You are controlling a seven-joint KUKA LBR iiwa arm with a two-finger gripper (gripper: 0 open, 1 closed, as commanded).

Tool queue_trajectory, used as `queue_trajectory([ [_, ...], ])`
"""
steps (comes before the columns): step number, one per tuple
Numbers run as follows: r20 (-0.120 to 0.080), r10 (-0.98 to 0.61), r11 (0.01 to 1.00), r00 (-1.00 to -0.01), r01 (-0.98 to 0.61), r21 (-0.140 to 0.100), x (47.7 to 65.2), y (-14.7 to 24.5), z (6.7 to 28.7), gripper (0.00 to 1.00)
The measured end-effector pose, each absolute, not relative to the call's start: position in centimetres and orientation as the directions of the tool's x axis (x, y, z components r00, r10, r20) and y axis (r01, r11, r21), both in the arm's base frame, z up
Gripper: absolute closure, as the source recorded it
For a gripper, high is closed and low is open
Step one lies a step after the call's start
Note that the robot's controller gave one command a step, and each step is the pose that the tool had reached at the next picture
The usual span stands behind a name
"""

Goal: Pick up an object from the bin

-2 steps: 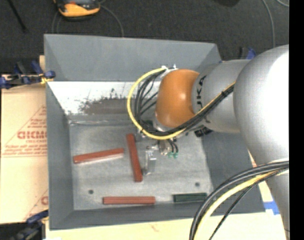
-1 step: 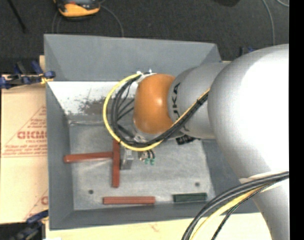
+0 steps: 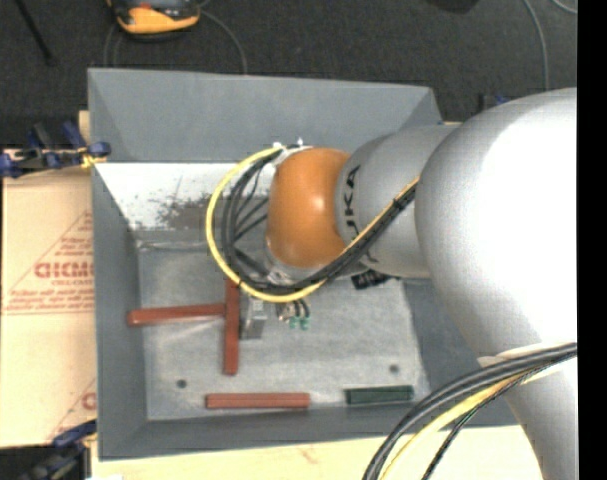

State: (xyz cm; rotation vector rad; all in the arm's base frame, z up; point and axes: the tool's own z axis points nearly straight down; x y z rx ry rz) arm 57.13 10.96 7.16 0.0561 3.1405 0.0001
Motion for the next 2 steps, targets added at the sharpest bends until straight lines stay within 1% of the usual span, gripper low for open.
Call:
queue_trajectory([
  [1,-0.004,0.011,1.0,-1.0,0.011,0.002,58.91,16.62,8.61,0.0],
  [2,-0.004,0.011,1.0,-1.0,0.011,0.002,58.9,16.6,8.59,0.0],
])
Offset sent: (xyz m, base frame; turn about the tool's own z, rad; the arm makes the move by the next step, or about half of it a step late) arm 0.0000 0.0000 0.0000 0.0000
